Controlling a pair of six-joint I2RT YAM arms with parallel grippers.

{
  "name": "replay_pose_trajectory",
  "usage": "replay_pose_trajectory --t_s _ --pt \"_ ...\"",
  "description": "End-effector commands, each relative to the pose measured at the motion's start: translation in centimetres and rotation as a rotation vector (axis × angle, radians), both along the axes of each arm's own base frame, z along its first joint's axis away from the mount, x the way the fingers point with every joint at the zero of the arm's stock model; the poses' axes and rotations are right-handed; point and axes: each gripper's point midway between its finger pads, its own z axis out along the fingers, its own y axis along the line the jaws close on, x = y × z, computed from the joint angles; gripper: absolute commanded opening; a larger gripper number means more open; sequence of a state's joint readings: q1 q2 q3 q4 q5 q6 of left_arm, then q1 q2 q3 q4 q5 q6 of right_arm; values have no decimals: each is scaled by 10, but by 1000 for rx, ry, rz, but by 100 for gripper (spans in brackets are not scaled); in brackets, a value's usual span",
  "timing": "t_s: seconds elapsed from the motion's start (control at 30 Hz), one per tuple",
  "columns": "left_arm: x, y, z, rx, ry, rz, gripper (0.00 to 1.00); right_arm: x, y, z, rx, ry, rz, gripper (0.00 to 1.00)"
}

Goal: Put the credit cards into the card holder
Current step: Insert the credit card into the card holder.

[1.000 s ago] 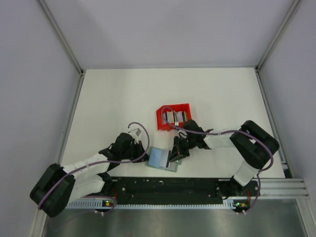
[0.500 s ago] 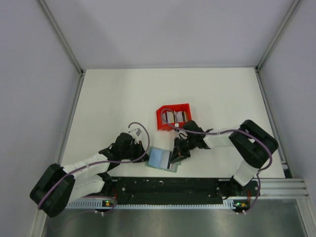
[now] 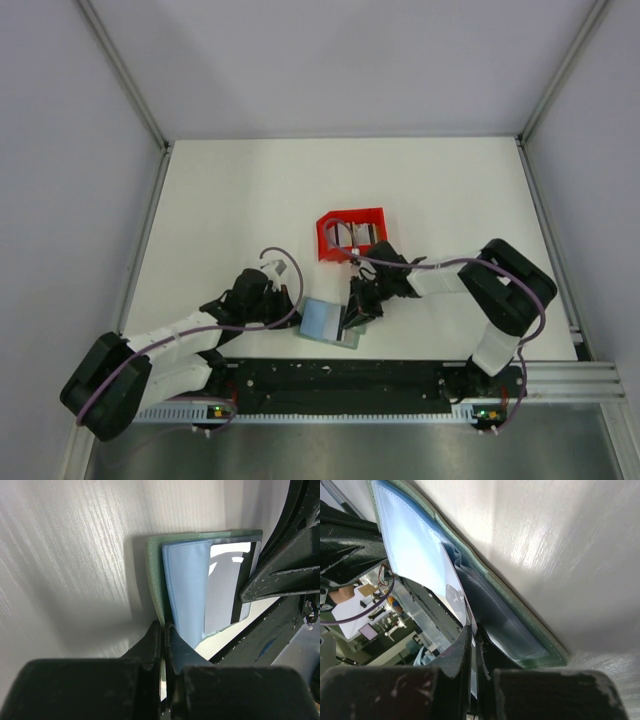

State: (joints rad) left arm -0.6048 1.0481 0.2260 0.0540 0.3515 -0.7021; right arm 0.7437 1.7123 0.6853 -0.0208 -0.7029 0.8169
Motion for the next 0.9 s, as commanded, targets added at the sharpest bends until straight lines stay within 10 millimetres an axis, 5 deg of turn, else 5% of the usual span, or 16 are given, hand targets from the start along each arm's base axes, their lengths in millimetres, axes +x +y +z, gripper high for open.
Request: replay_pose_trajectory --t_s 0.0,0.33,0.7,0.87 --pt "7 -14 23 -71 -94 -50 0 20 0 -19 -110 -63 -69 0" --pt "3 -17 26 -93 -106 -67 0 20 1 -26 -177 -96 -85 0" --pt "3 -14 19 -86 -77 -7 0 16 28 -20 -177 -133 -53 0" --pt "5 -11 16 -72 -74 13 0 17 36 -9 -132 -143 -29 9"
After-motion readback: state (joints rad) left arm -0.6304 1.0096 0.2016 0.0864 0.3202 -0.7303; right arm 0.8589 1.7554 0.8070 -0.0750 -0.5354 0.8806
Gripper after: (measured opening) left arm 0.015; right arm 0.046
